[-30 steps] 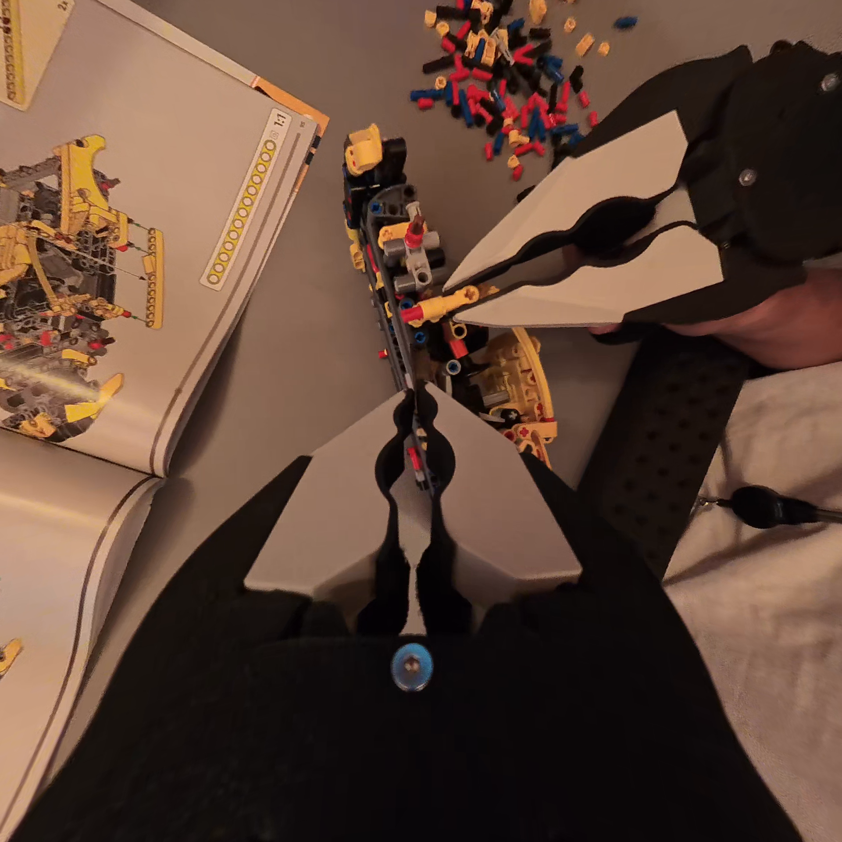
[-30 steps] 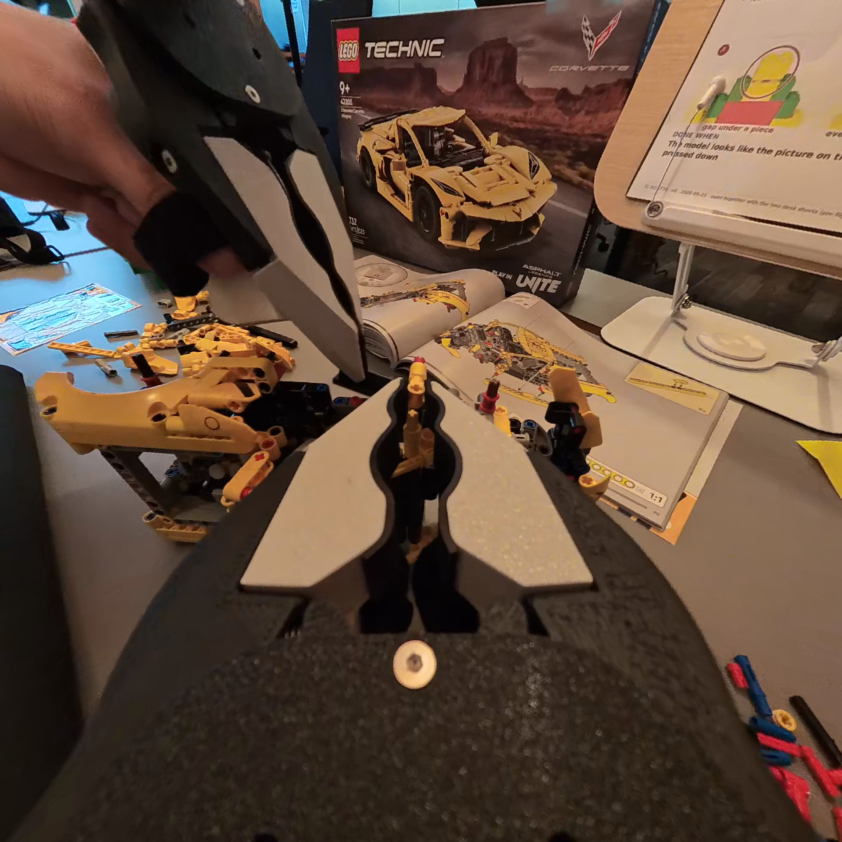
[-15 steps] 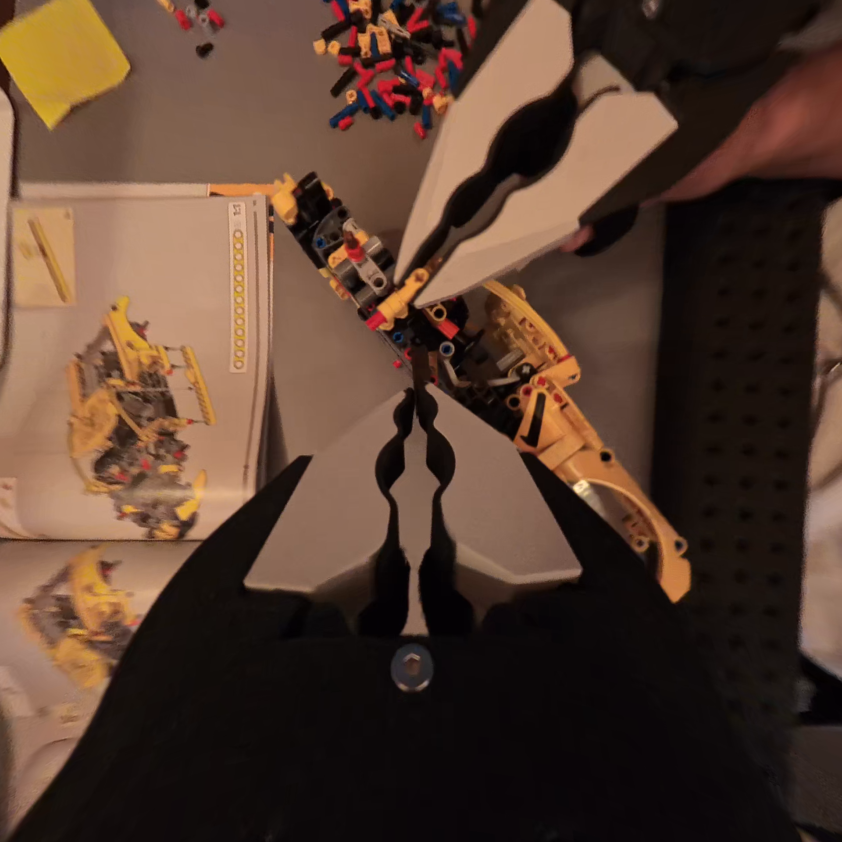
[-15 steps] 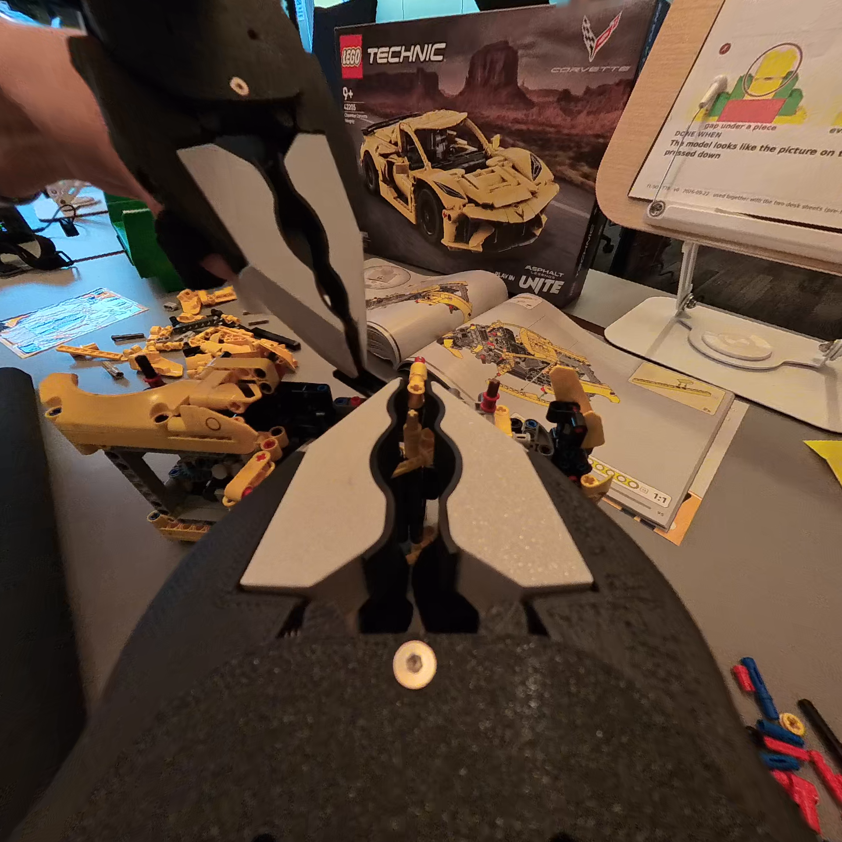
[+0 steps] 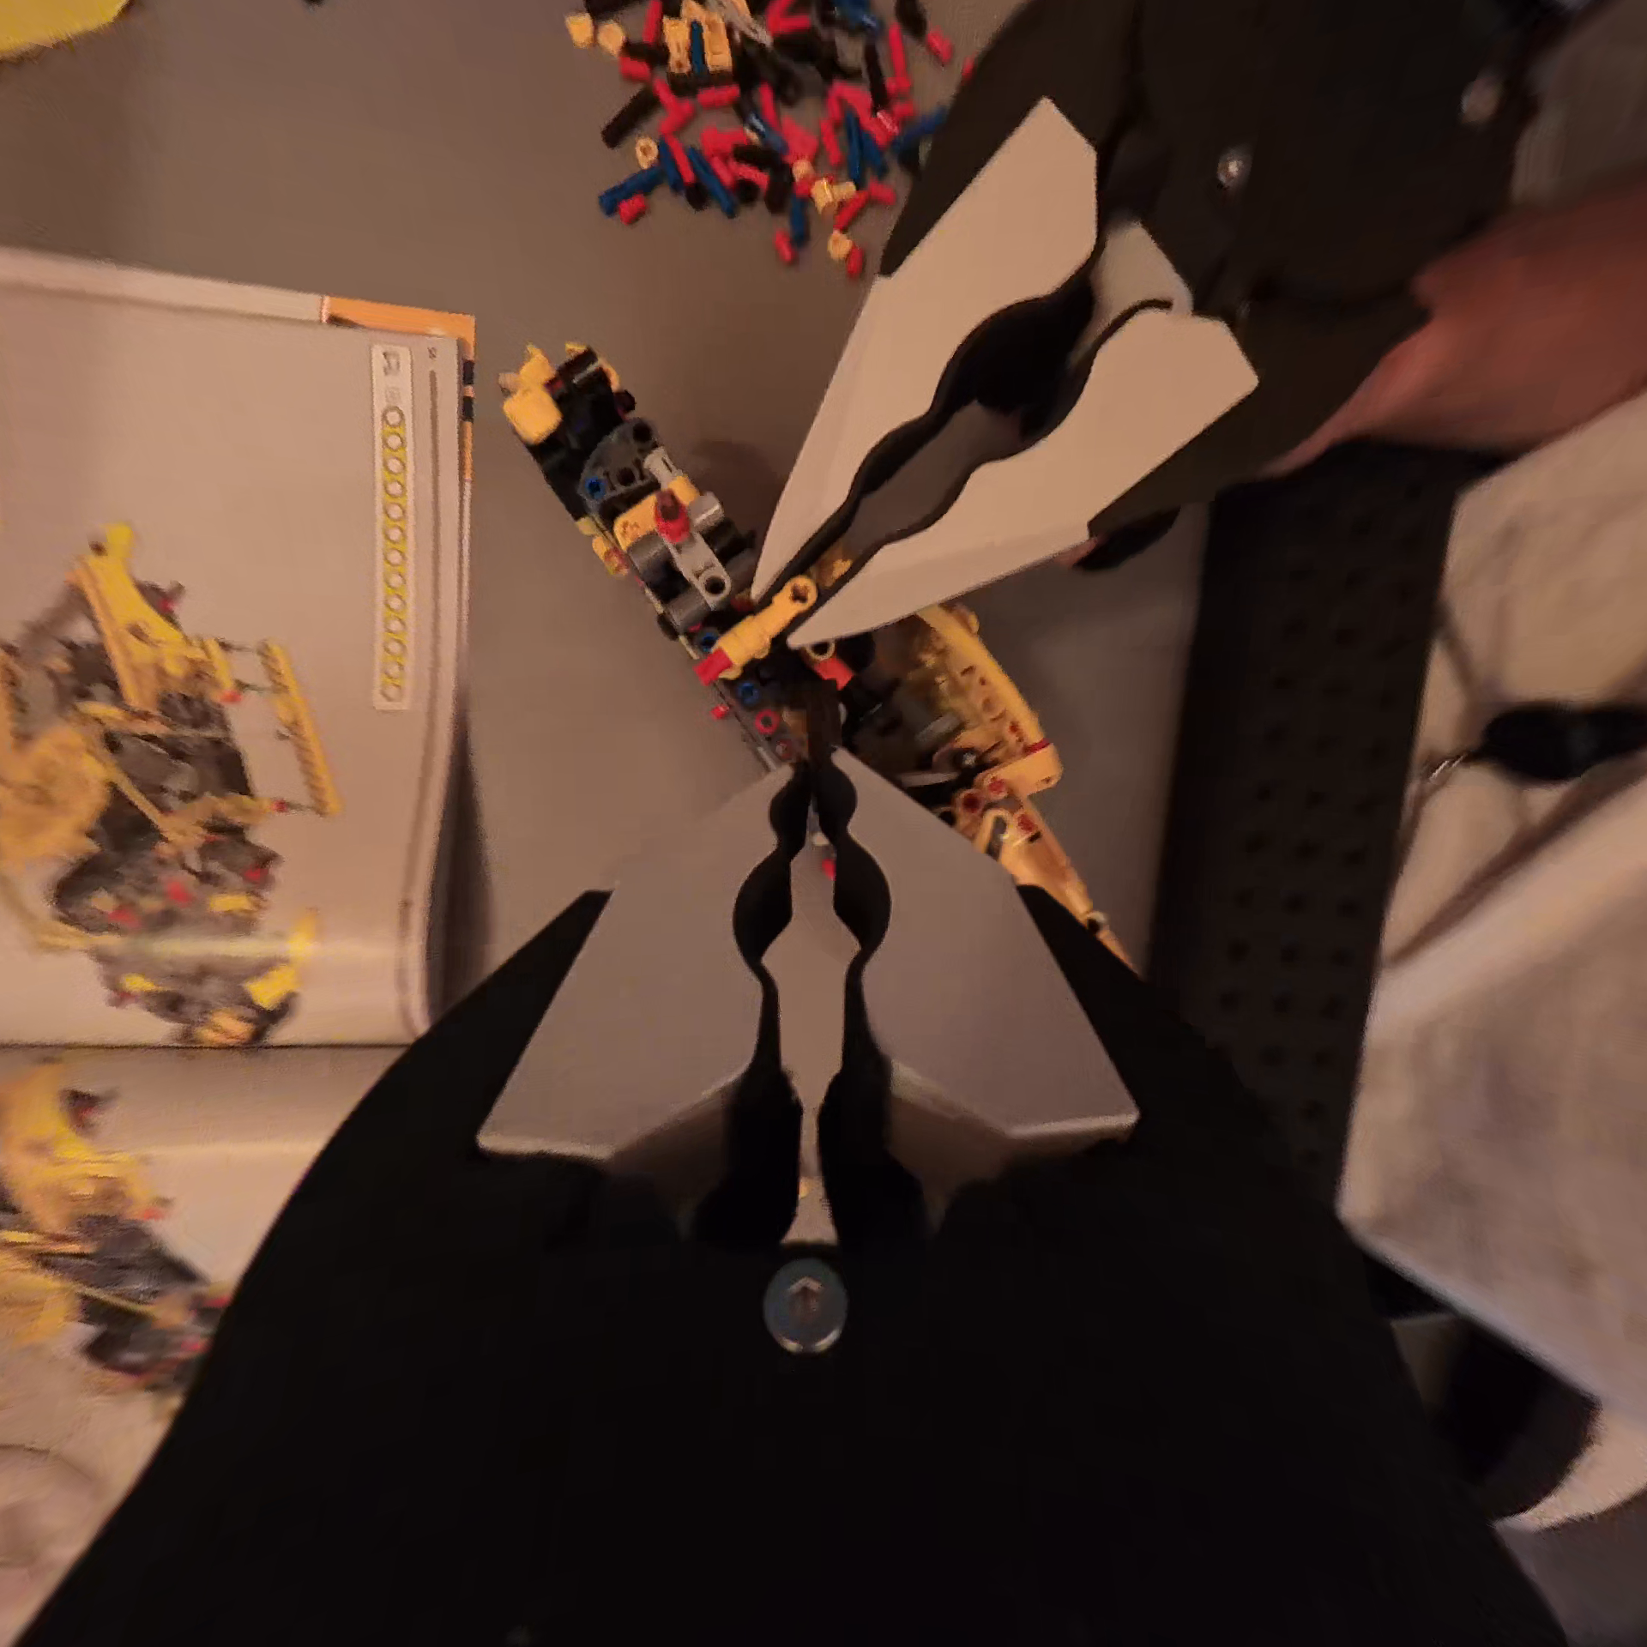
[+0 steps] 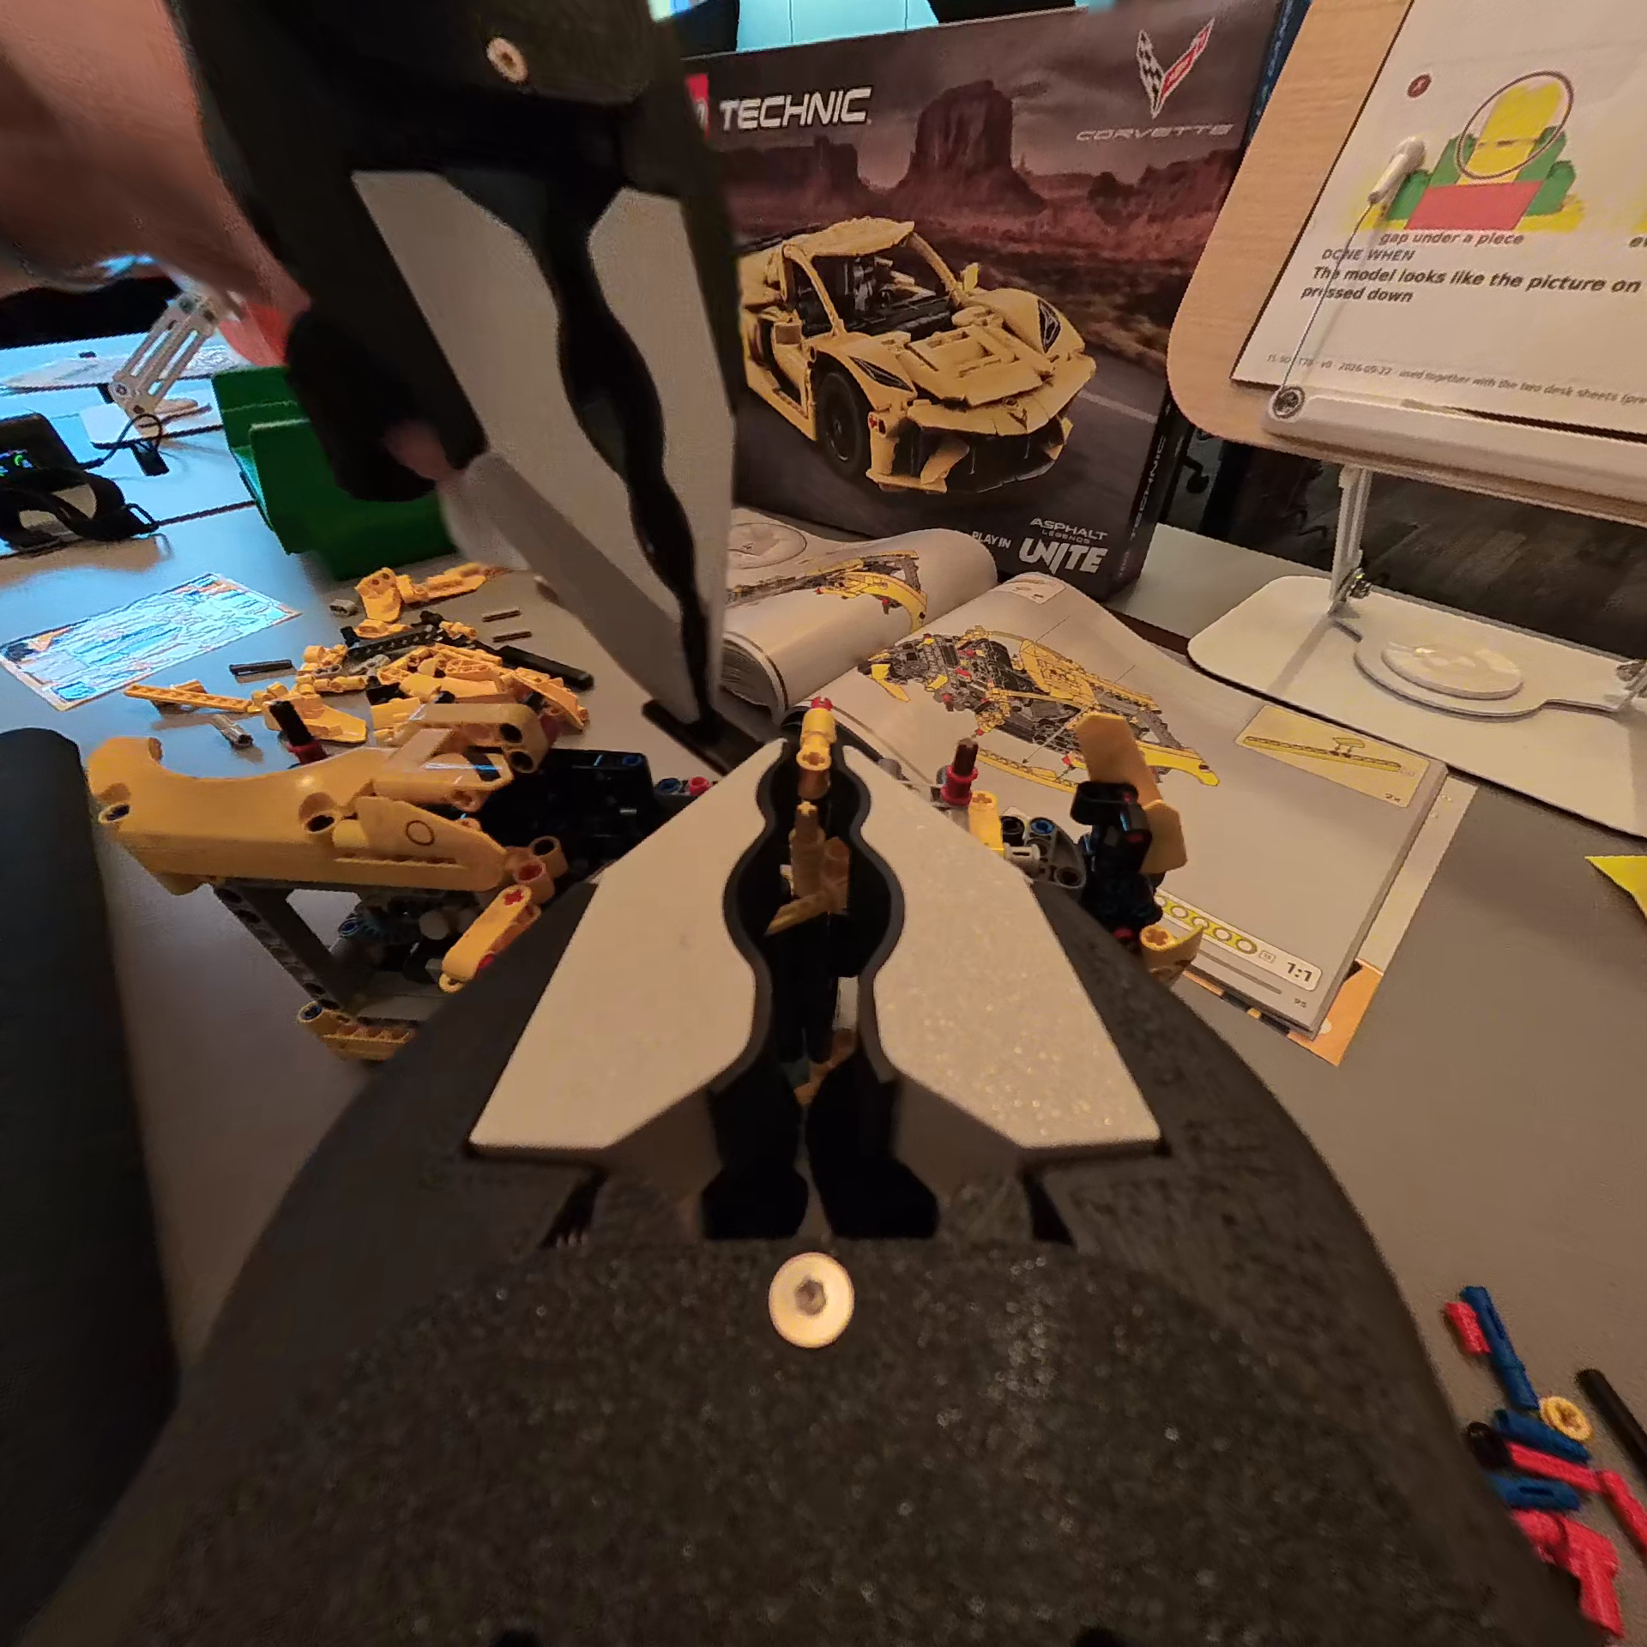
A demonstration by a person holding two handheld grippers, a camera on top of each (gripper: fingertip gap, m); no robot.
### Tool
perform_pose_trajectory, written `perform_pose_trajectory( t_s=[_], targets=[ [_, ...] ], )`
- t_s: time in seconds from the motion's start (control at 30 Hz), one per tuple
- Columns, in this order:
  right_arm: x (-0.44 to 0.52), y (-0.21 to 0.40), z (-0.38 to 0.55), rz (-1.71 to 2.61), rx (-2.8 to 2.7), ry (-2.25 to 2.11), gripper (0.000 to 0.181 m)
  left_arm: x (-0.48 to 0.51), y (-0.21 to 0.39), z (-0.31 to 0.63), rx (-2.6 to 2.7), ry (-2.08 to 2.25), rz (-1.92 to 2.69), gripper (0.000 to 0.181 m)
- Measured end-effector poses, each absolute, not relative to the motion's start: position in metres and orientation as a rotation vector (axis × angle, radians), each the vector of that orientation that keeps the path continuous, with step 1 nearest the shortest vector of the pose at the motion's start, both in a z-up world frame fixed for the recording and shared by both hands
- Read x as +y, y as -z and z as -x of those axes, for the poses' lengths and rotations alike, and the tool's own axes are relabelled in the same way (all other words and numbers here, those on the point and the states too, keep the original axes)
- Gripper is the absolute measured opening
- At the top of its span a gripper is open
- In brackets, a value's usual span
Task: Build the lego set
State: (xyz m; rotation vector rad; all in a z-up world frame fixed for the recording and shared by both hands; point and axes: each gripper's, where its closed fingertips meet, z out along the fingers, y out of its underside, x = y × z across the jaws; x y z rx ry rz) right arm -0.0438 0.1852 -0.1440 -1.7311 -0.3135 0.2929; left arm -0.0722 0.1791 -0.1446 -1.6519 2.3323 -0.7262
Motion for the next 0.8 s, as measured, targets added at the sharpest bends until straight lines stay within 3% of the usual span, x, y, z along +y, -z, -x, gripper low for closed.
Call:
perform_pose_trajectory(
  t_s=[0.27,0.8],
  targets=[
    [0.188,0.144,0.045,1.737,-0.292,-0.304,0.005,0.182,0.156,0.073,1.903,0.798,2.067,0.0],
    [0.187,0.145,0.043,1.749,-0.271,-0.293,0.005,0.186,0.161,0.072,1.648,0.64,2.137,0.001]
  ],
)
